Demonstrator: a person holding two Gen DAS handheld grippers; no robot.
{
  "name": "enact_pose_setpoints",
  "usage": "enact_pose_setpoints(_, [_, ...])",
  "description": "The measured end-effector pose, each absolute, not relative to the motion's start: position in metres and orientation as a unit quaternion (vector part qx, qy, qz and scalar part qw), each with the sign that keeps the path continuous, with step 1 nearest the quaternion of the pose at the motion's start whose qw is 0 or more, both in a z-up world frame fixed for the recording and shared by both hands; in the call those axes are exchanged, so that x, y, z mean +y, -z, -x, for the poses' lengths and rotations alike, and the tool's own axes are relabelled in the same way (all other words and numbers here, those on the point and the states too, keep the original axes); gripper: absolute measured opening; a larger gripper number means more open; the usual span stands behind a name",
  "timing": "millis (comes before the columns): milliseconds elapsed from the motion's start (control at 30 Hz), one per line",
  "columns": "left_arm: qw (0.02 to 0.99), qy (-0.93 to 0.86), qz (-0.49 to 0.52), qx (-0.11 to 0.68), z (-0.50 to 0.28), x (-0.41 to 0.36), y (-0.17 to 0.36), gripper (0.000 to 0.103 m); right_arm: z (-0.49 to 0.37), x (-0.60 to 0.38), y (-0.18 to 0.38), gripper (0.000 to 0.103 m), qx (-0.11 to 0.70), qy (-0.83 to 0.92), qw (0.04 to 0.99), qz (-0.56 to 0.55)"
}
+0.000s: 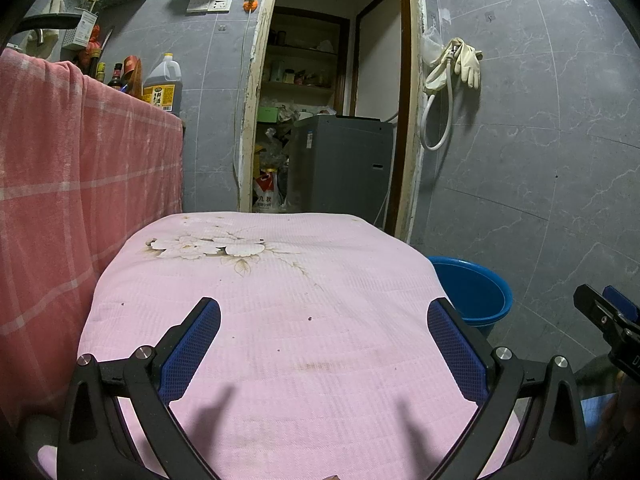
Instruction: Collect trash
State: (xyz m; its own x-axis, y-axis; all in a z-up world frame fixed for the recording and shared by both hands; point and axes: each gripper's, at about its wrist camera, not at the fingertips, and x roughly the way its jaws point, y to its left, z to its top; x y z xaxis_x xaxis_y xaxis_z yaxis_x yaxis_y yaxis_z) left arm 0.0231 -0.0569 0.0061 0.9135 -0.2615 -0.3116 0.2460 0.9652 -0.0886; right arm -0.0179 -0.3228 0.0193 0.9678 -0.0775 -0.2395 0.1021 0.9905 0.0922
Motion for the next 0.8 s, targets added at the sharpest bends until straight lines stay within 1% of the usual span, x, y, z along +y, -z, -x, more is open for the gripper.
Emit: enact_pose_setpoints(800, [0.978, 0.128, 0.026, 0.162, -0.0235, -0.0547, -0.0059, 0.101, 0.0179, -0.3225, -0.0192, 0.103, 0.119, 0.045, 0.991, -0.052])
